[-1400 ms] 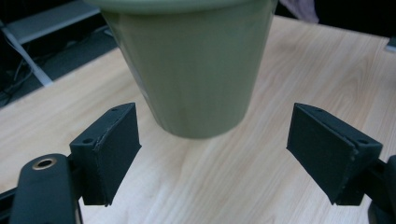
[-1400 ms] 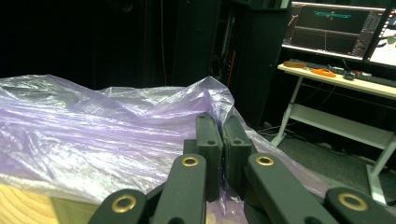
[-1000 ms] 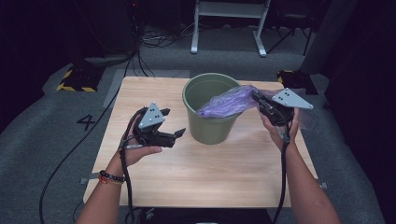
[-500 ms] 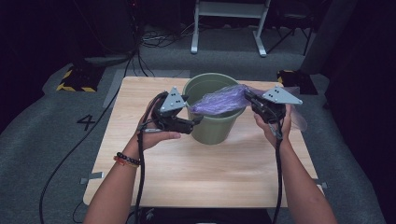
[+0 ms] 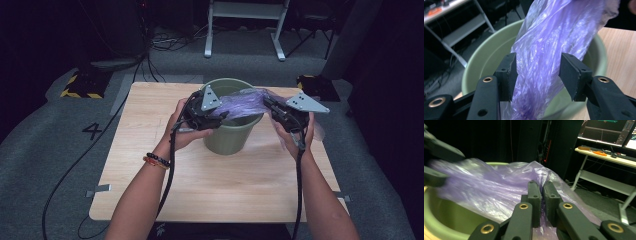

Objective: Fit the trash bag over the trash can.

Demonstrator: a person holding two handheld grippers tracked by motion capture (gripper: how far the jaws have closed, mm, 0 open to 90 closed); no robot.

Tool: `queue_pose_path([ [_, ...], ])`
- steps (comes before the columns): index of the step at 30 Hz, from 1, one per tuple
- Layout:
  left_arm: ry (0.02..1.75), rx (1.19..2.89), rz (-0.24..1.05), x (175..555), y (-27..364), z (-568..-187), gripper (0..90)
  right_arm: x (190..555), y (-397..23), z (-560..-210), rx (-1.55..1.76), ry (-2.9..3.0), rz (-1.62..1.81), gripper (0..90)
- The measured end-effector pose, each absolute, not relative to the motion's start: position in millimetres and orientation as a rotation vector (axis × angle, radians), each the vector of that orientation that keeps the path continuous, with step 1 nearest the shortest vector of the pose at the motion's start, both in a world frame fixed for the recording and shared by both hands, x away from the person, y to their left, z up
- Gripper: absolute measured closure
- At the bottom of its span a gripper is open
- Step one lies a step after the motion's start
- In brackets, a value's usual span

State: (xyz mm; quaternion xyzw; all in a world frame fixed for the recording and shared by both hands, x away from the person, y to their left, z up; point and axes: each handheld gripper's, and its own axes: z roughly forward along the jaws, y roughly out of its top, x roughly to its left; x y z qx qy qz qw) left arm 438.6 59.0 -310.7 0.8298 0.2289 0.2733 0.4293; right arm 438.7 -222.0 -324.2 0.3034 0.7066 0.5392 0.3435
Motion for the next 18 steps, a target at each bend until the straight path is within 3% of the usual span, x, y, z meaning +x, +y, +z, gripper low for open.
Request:
queue_pose_path([
  [8, 0.636, 2.102, 0.679, 454.7, 47.7, -319.4, 40.3, 437.4, -218.9, -329.2, 0.775, 1.850, 1.388, 86.2],
  [10, 0.619, 2.085, 0.649, 453.6, 48.0, -319.4, 33.7, 436.9, -217.5, -330.6, 0.772, 1.855, 1.388, 86.3],
  [18, 0.496, 2.041, 0.583, 440.3, 40.3, -313.2, 26.5, 431.5, -208.1, -338.0, 0.733, 1.910, 1.381, 85.8],
])
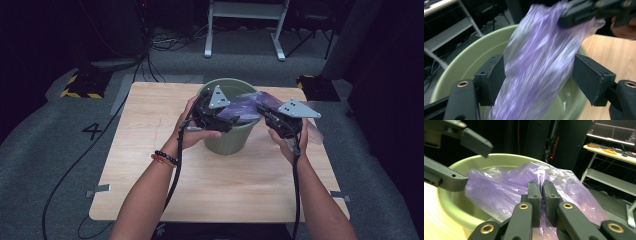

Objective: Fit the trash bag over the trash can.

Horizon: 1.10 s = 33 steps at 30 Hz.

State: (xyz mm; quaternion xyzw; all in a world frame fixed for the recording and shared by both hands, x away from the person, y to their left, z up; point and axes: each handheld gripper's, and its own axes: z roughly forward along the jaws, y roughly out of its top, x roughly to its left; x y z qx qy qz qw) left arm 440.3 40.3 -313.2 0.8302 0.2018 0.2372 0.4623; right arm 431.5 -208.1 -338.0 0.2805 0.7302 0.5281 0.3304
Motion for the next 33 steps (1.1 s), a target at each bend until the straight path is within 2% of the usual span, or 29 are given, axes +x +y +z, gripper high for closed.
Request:
queue_pose_path([
  [3, 0.478, 2.042, 0.569, 438.9, 34.8, -313.1, 27.4, 426.0, -203.8, -338.0, 0.687, 1.933, 1.383, 84.5],
  [7, 0.446, 2.072, 0.542, 438.4, 28.1, -315.9, 37.8, 422.9, -199.9, -339.6, 0.642, 1.972, 1.407, 83.3],
  [14, 0.435, 2.102, 0.559, 440.0, 23.3, -318.8, 62.1, 418.9, -193.4, -340.8, 0.609, 2.008, 1.434, 82.2],
  [16, 0.433, 2.100, 0.565, 440.5, 22.8, -319.4, 68.6, 417.4, -192.3, -340.4, 0.603, 2.012, 1.443, 80.6],
  [18, 0.426, 2.082, 0.558, 440.9, 23.7, -319.5, 79.1, 416.2, -191.9, -340.2, 0.599, 2.012, 1.451, 77.9],
  [21, 0.412, 2.079, 0.549, 441.1, 23.7, -320.4, 87.4, 415.0, -192.0, -340.1, 0.589, 2.025, 1.471, 74.3],
  [29, 0.433, 2.099, 0.527, 446.8, 19.3, -326.3, 89.9, 409.8, -197.4, -339.8, 0.607, 1.969, 1.483, 38.1],
  [33, 0.448, 2.097, 0.532, 447.8, 22.1, -327.5, 89.9, 406.5, -200.0, -342.0, 0.630, 1.965, 1.439, 29.4],
])
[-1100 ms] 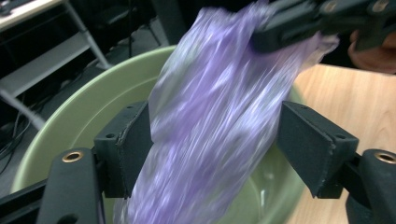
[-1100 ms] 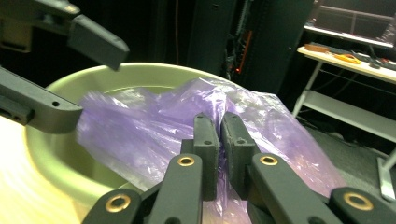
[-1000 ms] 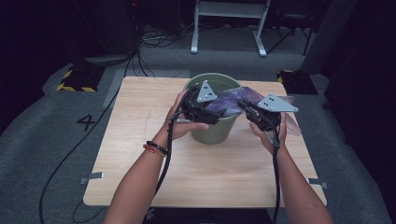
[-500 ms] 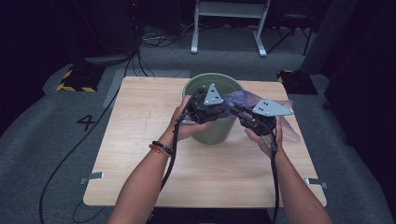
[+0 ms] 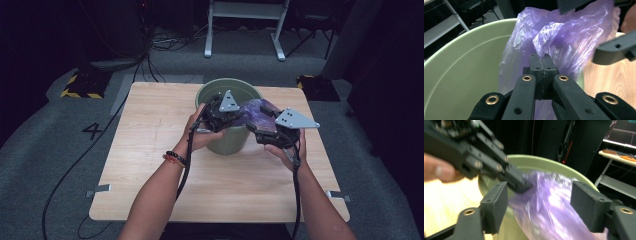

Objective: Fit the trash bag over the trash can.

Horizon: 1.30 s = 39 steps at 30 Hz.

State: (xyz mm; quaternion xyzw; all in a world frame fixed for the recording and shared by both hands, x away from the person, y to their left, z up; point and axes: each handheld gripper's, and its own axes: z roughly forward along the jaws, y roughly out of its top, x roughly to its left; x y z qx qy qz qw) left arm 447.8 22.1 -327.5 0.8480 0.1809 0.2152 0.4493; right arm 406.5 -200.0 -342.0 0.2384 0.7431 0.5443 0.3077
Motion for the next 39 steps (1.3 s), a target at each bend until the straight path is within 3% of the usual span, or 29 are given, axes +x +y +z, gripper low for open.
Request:
queue_pose_path([
  [14, 0.529, 2.088, 0.529, 460.9, 46.9, -329.8, 89.9, 404.0, -246.4, -388.1, 0.757, 1.978, 1.280, 23.3],
  [18, 0.545, 2.088, 0.535, 462.9, 51.6, -330.9, 89.9, 404.5, -253.3, -394.7, 0.769, 1.981, 1.238, 51.6],
  [21, 0.558, 2.084, 0.541, 464.0, 57.0, -330.4, 89.8, 404.7, -259.2, -396.5, 0.765, 1.995, 1.242, 63.6],
  [28, 0.595, 2.078, 0.547, 467.9, 66.3, -331.8, 89.9, 402.8, -275.5, -402.0, 0.781, 2.020, 1.285, 63.0],
  [31, 0.606, 2.074, 0.556, 469.0, 68.7, -332.8, 89.8, 402.0, -279.9, -403.5, 0.788, 2.020, 1.297, 71.3],
  [32, 0.615, 2.067, 0.562, 469.2, 69.3, -333.1, 87.6, 401.0, -280.5, -403.1, 0.785, 2.012, 1.298, 75.0],
  [39, 0.641, 1.987, 0.536, 467.8, 77.6, -334.2, 40.3, 398.7, -275.7, -392.6, 0.757, 1.976, 1.324, 85.3],
])
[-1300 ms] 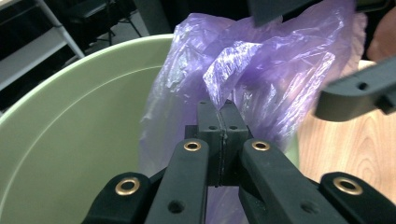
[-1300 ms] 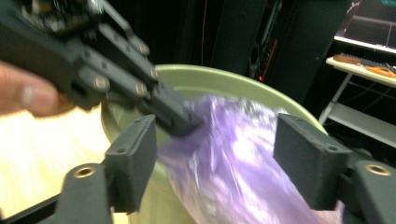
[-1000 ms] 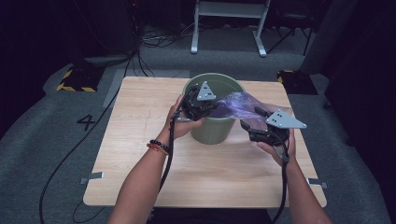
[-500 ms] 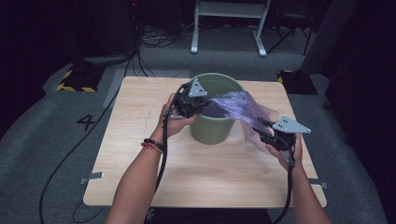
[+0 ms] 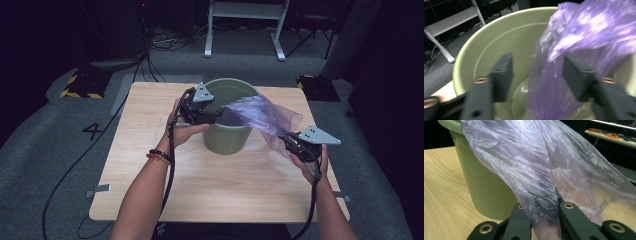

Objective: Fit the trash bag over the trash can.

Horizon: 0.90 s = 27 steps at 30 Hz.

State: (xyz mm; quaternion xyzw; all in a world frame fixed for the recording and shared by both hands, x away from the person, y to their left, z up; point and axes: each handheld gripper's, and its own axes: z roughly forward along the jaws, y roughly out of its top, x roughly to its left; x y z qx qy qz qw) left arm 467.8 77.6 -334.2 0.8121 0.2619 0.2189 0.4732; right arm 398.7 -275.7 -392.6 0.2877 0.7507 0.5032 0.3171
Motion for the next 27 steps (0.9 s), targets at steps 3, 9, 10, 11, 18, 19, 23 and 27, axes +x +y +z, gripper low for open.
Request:
queue_pose_path([
  [3, 0.623, 1.968, 0.537, 463.0, 79.0, -331.2, 27.1, 399.6, -270.1, -385.7, 0.740, 1.973, 1.307, 86.4],
  [9, 0.512, 1.960, 0.512, 448.7, 74.7, -321.0, 19.7, 402.0, -257.0, -367.6, 0.704, 1.965, 1.300, 86.1],
  [10, 0.504, 1.962, 0.519, 446.7, 72.6, -319.3, 19.7, 402.0, -254.2, -364.8, 0.699, 1.967, 1.299, 86.0],
  [11, 0.496, 1.966, 0.532, 444.7, 70.2, -317.6, 20.0, 402.5, -251.2, -362.2, 0.688, 1.973, 1.300, 85.4],
  [18, 0.402, 2.014, 0.569, 434.8, 44.9, -309.7, 22.2, 405.2, -229.4, -347.4, 0.614, 2.016, 1.282, 83.8],
  [19, 0.392, 2.024, 0.577, 434.0, 41.3, -308.8, 22.2, 405.0, -225.8, -346.2, 0.597, 2.024, 1.265, 83.8],
  [23, 0.401, 2.011, 0.589, 434.1, 33.6, -305.4, 32.2, 403.4, -215.6, -343.1, 0.559, 2.052, 1.266, 83.8],
  [27, 0.401, 2.022, 0.621, 435.9, 31.3, -305.0, 53.2, 402.9, -211.5, -340.9, 0.545, 2.060, 1.279, 83.1],
])
